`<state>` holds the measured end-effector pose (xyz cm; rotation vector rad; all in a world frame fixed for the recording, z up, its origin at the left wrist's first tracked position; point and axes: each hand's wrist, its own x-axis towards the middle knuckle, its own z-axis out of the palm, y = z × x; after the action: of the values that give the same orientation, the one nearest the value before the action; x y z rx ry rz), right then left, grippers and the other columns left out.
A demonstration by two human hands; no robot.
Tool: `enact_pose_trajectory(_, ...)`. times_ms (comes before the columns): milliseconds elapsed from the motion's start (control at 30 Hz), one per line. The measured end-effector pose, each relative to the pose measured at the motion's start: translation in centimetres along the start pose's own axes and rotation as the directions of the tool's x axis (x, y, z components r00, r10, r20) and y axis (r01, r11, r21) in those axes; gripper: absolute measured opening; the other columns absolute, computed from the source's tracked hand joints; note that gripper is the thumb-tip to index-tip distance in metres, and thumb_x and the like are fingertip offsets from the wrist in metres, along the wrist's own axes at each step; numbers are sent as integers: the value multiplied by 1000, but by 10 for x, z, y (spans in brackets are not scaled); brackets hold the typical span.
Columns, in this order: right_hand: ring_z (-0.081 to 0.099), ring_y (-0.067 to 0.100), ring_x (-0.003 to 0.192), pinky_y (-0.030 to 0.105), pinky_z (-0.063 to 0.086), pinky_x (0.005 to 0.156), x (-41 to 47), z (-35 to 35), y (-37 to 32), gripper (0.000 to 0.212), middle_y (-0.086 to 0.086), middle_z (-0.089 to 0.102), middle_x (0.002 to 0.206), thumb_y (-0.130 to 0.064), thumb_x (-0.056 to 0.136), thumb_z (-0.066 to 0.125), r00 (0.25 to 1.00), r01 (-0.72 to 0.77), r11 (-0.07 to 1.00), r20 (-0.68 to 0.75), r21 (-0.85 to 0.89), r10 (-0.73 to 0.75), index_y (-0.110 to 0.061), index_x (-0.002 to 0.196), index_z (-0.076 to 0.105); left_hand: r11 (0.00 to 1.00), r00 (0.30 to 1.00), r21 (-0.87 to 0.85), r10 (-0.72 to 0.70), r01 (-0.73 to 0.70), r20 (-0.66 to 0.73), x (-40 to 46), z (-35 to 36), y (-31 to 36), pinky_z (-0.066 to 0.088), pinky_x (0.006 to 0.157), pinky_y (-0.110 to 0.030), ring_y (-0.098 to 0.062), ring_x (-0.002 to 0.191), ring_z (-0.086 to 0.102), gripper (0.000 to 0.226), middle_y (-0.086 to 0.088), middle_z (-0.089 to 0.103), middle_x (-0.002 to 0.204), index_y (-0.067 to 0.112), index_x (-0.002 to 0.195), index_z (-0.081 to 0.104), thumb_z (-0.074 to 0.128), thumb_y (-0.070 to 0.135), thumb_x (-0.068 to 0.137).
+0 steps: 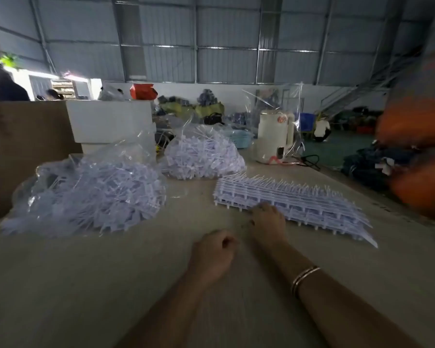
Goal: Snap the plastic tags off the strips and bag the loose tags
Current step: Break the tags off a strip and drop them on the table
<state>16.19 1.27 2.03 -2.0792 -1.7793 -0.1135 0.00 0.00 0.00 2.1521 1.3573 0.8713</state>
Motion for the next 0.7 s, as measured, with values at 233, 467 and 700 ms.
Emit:
enact_pose_trajectory(233, 47, 28, 116, 40, 32, 96, 26, -8, 26, 31, 5, 48, 127, -17, 93, 42, 999, -5, 917, -50, -398, -17, -19, 122, 52, 983, 988, 107, 153, -151, -6, -3, 2, -1, 42, 88, -30, -8, 96, 54, 14, 15, 66, 98, 32, 88, 66, 53, 28, 86)
enact_pose_trajectory(467, 59, 26, 103, 41, 33, 99, 30, -21, 38, 19, 5, 65, 105, -20, 95, 45, 960, 81, 888, -203, -452, -191, -16, 110, 55, 982, 985, 87, 167, -170, 49, -5, 3, 4, 41, 90, -31, -5, 93, 50, 14, 18, 61, 95, 34, 88, 64, 52, 27, 89)
enact_pose_trajectory(700, 55, 31, 99, 40, 41, 85, 14, -33, 28, 42, 8, 59, 109, -11, 86, 57, 932, 160, 851, -207, -501, -297, -23, 126, 52, 821, 974, -529, -145, 217, 175, -1, -13, 20, 47, 69, -21, -6, 84, 63, 17, 5, 69, 97, 26, 96, 66, 49, 27, 95)
